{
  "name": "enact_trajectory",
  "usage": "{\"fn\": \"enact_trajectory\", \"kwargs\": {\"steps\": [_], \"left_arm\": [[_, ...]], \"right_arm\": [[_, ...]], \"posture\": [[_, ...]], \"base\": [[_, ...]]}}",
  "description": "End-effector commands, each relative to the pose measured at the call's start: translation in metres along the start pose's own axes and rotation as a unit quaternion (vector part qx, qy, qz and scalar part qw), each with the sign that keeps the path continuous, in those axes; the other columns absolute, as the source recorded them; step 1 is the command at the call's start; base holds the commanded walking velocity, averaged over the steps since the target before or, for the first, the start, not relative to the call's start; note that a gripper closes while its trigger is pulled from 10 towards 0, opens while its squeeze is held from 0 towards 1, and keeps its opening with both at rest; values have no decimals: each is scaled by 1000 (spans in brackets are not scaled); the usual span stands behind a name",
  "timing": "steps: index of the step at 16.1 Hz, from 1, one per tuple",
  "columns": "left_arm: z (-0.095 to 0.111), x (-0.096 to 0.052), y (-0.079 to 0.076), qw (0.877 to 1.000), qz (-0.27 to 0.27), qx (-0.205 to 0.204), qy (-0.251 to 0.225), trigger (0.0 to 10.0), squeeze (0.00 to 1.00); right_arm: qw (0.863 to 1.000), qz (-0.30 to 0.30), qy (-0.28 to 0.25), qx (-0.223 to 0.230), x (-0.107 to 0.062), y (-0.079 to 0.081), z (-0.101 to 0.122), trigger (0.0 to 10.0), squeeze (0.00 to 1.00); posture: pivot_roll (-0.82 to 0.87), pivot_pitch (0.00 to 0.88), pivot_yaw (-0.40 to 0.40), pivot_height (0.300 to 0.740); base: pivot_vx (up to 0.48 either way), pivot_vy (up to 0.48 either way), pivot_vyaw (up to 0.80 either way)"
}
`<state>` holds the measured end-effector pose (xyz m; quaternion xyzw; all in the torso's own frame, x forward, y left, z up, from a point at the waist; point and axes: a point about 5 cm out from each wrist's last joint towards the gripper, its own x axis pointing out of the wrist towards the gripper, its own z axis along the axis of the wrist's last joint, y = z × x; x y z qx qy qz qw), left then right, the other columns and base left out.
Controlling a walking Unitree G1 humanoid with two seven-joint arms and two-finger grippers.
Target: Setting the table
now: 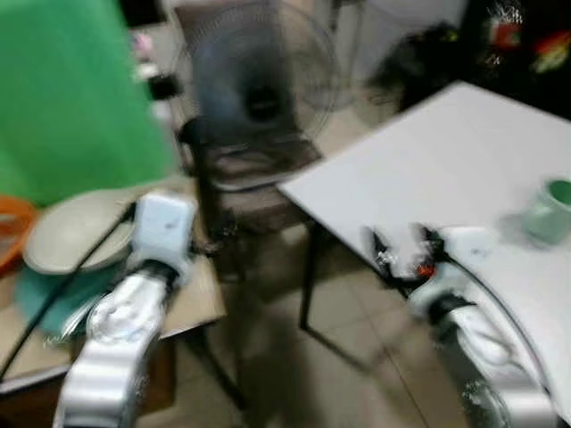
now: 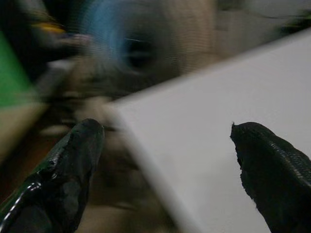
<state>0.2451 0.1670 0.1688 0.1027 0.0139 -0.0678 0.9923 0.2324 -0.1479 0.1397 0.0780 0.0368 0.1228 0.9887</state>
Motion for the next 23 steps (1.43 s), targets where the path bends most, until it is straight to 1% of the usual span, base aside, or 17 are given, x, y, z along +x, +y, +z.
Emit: {"fn": "enact_trajectory", "kwargs": {"steps": [1, 3, 6, 9, 11, 12, 16, 17, 19, 21, 22, 23], "left_arm": [[11, 1, -2, 1000, -1, 2, -21, 10000, 0], [20, 2, -1, 999, -2, 5, -35, 10000, 0], [31, 4, -3, 999, -9, 8, -52, 10000, 0], [34, 4, -6, 998, -17, 7, -55, 10000, 0], [33, 5, -6, 999, -15, 2, -53, 10000, 0], [31, 6, -5, 999, -8, -4, -50, 10000, 0], [20, 7, 2, 999, 34, -16, -31, 10000, 0], [18, 7, 0, 999, 31, -7, -26, 10000, 0], [13, 7, -4, 999, 29, -19, -17, 10000, 0], [12, 7, -4, 999, 31, -30, -21, 10000, 0], [12, 8, -4, 999, 31, -27, -25, 10000, 0], [11, 9, -2, 999, 35, -18, -17, 10000, 0]], "right_arm": [[1000, -10, -1, -6, -2, -7, 2, 10000, 0], [999, -23, -16, 29, -1, -10, 4, 10000, 0], [999, -19, -25, 37, 0, -7, 7, 10000, 0], [998, -14, -44, 47, 1, -6, 13, 10000, 0], [998, -4, -52, 43, 3, -4, 18, 10000, 0], [998, 2, -55, 39, 4, -2, 20, 10000, 0], [998, 15, -59, 31, 10, 0, 25, 10000, 0], [998, 15, -57, 27, 12, -1, 26, 10000, 0], [998, 18, -49, 18, 16, -2, 26, 10000, 0], [999, 19, -46, 14, 18, -3, 26, 10000, 0], [999, 19, -42, 10, 20, -4, 26, 10000, 0], [999, 18, -34, 4, 22, -6, 24, 10000, 0]], "posture": [[-41, 28, 49, 740], [-39, 27, 47, 740], [-35, 20, 46, 740], [-35, 13, 50, 740], [-38, 5, 48, 740], [-39, 1, 43, 740], [-42, 0, 24, 740], [-42, 0, 23, 740], [-42, 0, 18, 740], [-44, 0, 15, 740], [-46, 0, 9, 740], [-46, 0, 4, 740]], "base": [[0, 394, 800], [0, 396, 0], [0, 394, 0], [0, 398, 0], [0, 403, 0], [0, 0, 0], [0, -480, 0], [0, -480, 0], [0, 0, 0], [0, 0, 0], [0, 0, 0], [0, 0, 0]]}}
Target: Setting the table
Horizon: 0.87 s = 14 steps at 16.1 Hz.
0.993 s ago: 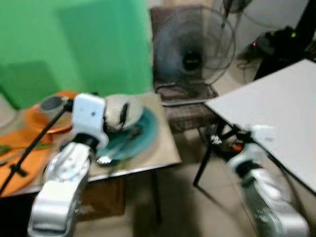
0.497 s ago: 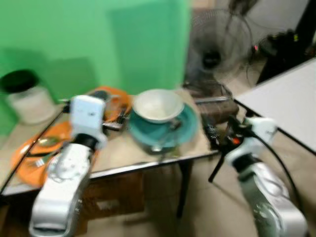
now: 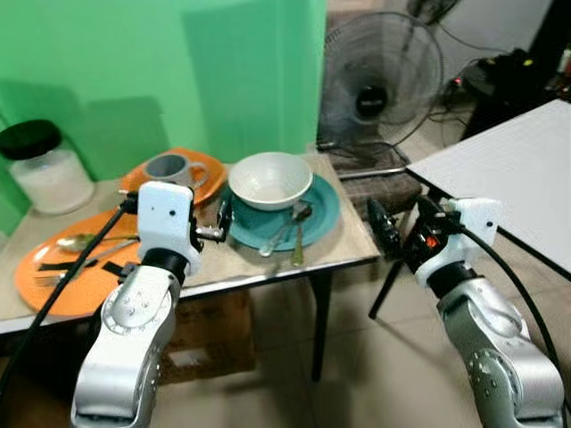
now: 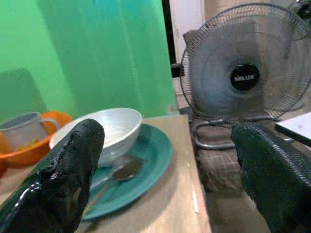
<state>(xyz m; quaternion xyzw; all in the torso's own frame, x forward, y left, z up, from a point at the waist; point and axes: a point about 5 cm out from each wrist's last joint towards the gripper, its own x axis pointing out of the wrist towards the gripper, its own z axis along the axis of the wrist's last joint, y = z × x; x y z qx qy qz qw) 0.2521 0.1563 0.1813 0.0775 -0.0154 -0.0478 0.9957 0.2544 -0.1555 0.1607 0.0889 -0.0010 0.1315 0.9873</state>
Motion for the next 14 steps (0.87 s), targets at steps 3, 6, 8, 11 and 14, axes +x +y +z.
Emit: {"fn": "enact_trajectory", "kwargs": {"steps": [3, 6, 8, 11, 14], "left_arm": [[-6, 3, 6, 1000, 15, 2, 15, 10000, 0], [-3, 3, 4, 1000, 8, 0, 5, 10000, 0], [-4, 4, 5, 1000, 8, -1, 4, 10000, 0], [1, 6, 5, 1000, 7, 1, -7, 10000, 0], [3, 7, 4, 1000, 7, 4, -14, 10000, 0]], "right_arm": [[1000, 9, 20, -9, 5, 2, -4, 10000, 0], [1000, -3, 25, 0, 4, 0, -7, 10000, 0], [1000, -7, 25, 0, 4, -2, -7, 10000, 0], [1000, 5, 21, -3, 5, -1, -5, 10000, 0], [999, 26, 24, -22, 10, 4, -3, 10000, 0]], "posture": [[-46, 0, -1, 740], [-48, 0, 0, 740], [-52, 0, 4, 740], [-52, 0, -1, 740], [-50, 0, -6, 740]], "base": [[0, 0, 0], [89, 0, -267], [279, 0, -800], [309, 0, -267], [339, 0, 0]]}}
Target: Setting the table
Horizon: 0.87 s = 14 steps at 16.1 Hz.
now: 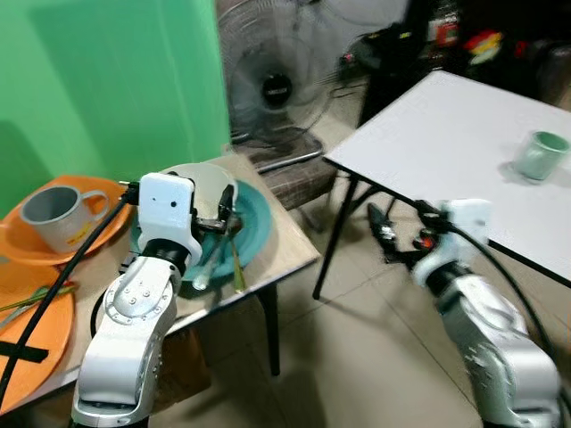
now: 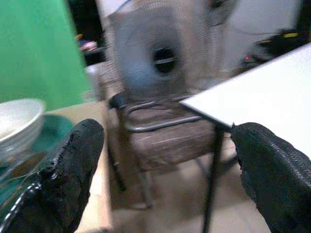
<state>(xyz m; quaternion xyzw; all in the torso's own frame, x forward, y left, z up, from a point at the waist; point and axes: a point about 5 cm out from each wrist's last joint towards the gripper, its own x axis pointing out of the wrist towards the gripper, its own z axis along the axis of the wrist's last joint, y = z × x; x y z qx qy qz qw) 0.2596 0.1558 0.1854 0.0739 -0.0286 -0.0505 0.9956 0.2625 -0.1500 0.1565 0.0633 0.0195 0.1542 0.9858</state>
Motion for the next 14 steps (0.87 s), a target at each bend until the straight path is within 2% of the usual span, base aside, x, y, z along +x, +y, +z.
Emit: {"fn": "enact_trajectory", "kwargs": {"steps": [1, 2, 6, 7, 9, 10, 14], "left_arm": [[1, 0, 3, 1000, 8, 8, -2, 10000, 0], [4, 0, 4, 1000, 9, 11, -8, 10000, 0], [9, 0, 3, 1000, 6, 21, -19, 10000, 0], [11, 1, 3, 1000, 11, 19, -22, 10000, 0], [10, 1, 4, 999, 13, 23, -21, 10000, 0], [10, 3, 6, 999, 23, 32, -17, 10000, 0], [11, 4, 5, 999, 23, 37, -21, 10000, 0]], "right_arm": [[1000, 12, 0, -14, 2, 2, 2, 10000, 0], [999, 19, -2, -28, 7, 4, 4, 10000, 0], [999, 37, -7, -27, 12, 5, 7, 10000, 0], [998, 53, -6, -24, 13, 6, 7, 10000, 0], [998, 61, 0, -12, 16, 5, 7, 10000, 0], [998, 60, -6, -35, 21, 5, 10, 10000, 0], [997, 64, -2, -36, 26, 10, 8, 10000, 0]], "posture": [[-47, 0, -9, 740], [-44, 0, -12, 740], [-30, 0, -15, 740], [-28, 0, -14, 740], [-26, 0, -14, 740], [-25, 0, -14, 740], [-20, 0, -16, 740]], "base": [[352, 0, 0], [364, 0, 800], [367, 0, 800], [0, 0, 800], [0, 0, 0], [0, 0, 0], [0, -480, 800]]}}
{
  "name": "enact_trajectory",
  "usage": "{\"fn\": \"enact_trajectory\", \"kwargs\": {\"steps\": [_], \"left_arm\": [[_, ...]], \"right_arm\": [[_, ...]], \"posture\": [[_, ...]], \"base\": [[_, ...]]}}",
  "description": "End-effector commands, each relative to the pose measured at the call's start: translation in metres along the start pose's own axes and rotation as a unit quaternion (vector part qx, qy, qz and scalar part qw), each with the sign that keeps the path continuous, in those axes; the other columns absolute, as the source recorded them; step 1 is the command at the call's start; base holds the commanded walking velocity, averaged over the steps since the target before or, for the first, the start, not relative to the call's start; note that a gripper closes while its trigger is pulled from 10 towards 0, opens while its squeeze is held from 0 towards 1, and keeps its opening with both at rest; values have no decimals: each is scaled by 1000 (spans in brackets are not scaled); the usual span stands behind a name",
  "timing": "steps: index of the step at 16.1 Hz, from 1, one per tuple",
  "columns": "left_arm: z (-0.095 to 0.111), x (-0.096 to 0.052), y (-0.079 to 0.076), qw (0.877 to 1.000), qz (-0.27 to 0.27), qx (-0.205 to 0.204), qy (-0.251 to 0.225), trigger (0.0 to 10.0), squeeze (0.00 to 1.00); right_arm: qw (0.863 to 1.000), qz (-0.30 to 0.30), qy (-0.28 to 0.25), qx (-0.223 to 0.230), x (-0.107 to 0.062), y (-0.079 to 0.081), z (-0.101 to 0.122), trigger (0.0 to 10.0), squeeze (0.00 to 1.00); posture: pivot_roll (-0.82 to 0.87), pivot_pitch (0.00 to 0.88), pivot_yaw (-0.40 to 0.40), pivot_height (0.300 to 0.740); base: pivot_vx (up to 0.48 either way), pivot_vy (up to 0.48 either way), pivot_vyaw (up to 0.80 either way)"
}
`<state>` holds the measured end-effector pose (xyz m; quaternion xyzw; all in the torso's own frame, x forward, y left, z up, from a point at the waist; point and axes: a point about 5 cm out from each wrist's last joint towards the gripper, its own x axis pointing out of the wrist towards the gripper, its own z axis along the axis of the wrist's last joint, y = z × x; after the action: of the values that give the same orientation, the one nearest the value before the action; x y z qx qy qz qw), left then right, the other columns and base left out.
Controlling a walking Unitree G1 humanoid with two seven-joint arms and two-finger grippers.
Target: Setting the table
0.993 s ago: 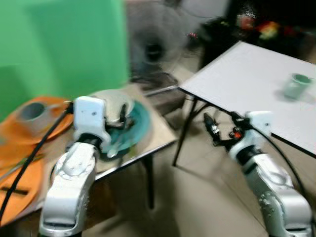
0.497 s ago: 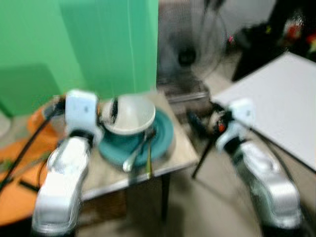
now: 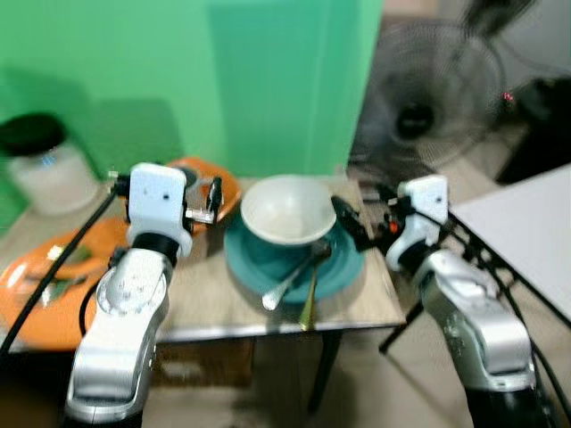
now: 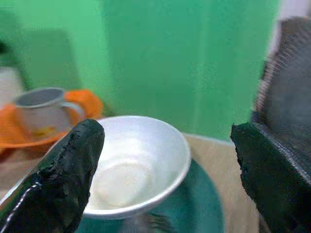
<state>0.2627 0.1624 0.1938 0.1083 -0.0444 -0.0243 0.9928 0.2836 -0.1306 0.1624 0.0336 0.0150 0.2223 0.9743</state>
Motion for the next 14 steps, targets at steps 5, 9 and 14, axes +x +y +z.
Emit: {"fn": "enact_trajectory", "kwargs": {"steps": [5, 9, 14], "left_arm": [[-9, 3, 0, 999, -14, 1, 29, 10000, 0], [-12, 0, -2, 996, -78, -11, 33, 10000, 0], [-10, -11, -1, 972, -233, 33, 17, 10000, 0]], "right_arm": [[998, -5, 56, 26, 21, -4, -2, 10000, 0], [993, 2, 101, 57, 45, -3, 11, 10000, 1000], [975, -114, 171, 86, 75, -30, 23, 10000, 1000]], "posture": [[-36, 0, -15, 740], [-50, 0, -22, 740], [-49, 0, -40, 740]], "base": [[0, -96, 160], [0, 0, 0], [0, 0, 0]]}}
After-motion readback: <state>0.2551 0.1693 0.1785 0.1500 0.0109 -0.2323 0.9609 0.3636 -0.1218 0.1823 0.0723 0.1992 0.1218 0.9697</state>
